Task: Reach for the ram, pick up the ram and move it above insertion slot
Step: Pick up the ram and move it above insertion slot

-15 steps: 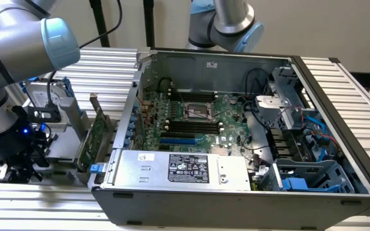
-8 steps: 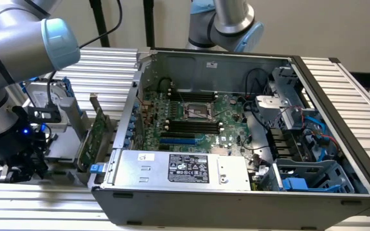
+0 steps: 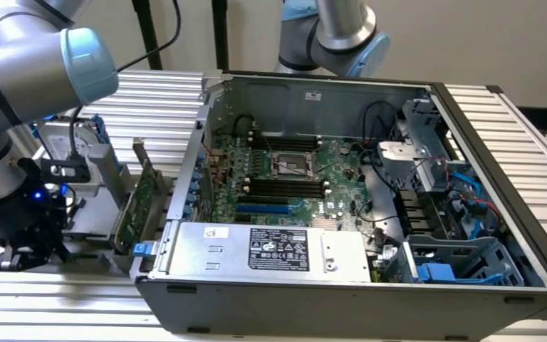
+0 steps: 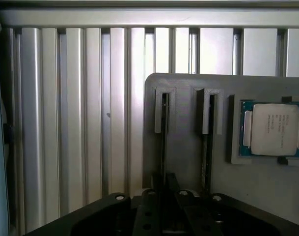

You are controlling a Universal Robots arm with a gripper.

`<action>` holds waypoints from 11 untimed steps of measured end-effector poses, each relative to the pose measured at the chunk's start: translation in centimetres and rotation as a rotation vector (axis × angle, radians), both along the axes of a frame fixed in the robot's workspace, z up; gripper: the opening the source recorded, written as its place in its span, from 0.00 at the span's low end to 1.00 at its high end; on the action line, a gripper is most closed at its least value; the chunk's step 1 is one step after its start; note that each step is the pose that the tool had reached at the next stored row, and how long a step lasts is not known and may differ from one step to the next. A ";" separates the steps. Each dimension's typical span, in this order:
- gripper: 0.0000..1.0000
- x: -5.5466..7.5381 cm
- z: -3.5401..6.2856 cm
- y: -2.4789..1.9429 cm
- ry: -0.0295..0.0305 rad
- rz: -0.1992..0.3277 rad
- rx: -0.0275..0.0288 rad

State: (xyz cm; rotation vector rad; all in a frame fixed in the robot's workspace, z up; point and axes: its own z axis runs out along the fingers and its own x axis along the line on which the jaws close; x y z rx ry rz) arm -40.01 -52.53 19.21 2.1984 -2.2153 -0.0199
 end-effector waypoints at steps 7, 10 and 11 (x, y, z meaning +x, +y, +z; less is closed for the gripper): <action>0.18 0.0 0.00 -0.14 0.0001 -0.004 -0.0001; 0.14 0.0 0.00 -0.14 0.0002 -0.006 -0.0002; 0.14 0.0 0.00 -0.14 0.0002 -0.007 -0.0003</action>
